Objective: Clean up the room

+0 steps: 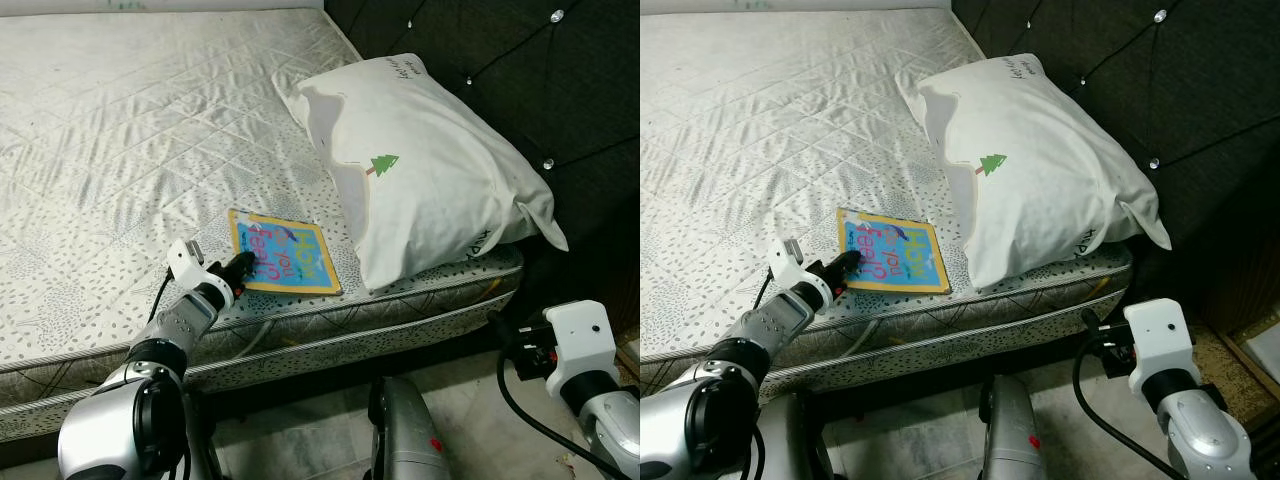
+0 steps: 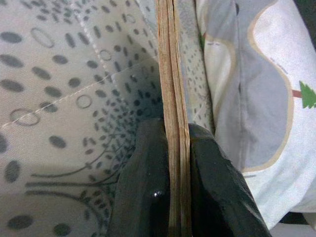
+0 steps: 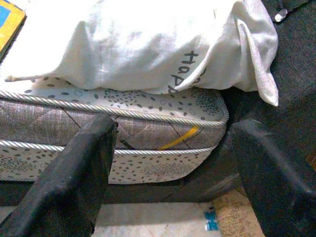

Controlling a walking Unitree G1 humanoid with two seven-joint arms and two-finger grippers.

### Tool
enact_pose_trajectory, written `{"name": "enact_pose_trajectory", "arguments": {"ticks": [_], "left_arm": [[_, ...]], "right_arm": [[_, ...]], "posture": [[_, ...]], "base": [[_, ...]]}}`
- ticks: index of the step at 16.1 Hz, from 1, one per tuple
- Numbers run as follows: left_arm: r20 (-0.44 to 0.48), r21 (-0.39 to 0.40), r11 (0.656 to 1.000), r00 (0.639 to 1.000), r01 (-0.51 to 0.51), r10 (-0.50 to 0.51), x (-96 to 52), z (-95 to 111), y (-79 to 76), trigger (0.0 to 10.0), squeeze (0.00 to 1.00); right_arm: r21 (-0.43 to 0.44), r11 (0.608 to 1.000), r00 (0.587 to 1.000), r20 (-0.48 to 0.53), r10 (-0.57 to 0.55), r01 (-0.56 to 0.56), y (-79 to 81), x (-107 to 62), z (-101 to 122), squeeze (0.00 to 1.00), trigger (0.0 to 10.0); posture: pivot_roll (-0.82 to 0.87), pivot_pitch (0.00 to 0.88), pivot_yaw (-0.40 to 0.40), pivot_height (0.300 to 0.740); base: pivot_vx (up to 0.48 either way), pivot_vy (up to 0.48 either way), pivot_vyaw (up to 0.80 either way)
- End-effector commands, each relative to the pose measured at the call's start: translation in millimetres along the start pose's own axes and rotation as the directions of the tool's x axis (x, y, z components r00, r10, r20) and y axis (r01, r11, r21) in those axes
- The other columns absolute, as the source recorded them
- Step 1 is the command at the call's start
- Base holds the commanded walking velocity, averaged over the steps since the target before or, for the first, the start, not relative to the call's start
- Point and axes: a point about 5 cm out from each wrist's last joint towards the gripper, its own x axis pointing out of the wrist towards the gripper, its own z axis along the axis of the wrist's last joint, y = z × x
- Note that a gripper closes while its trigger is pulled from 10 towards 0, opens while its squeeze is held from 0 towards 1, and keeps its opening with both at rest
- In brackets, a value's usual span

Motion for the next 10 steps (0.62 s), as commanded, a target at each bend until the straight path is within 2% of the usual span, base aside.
{"name": "enact_pose_trajectory", "arguments": {"ticks": [1, 2, 7, 10], "left_arm": [[-0.144, 0.038, 0.995, 0.985, -0.089, 0.093, -7.9, -28, 18.4, 10.0, 0.16], [-0.166, 0.076, 0.988, 0.975, -0.137, 0.148, -12.5, -30, 27.3, 10.0, 1.0], [-0.129, 0.139, 0.969, 0.966, -0.205, 0.223, -20.8, -16, 41.3, 10.0, 1.0], [-0.066, 0.177, 0.945, 0.954, -0.277, 0.292, -27.0, 0, 50.6, 10.0, 1.0]], "right_arm": [[-0.005, 1.0, 1.0, 0.003, -0.005, 0.005, 0.0, -0.6, 2, 0.0, 10.0], [-0.007, 1.0, 1.0, 0.005, -0.007, 0.007, -0.8, 0.9, 2, 0.0, 10.0], [-0.007, 1.0, 1.0, 0.012, -0.009, 0.009, 0.7, 5.9, 3, 0.0, 10.0], [-0.006, 1.0, 1.0, 0.02, -0.006, 0.006, 3.5, 9.3, 3, 0.0, 10.0]], "posture": [[-0.37, 0.166, -0.079, 0.525], [-0.37, 0.164, -0.077, 0.525], [-0.36, 0.153, -0.074, 0.525], [-0.35, 0.139, -0.065, 0.525]], "base": [[0.0, 0.0, 0.0], [0.0, 0.0, 0.0], [0.0, 0.0, 0.0], [0.0, 0.0, 0.0]]}}
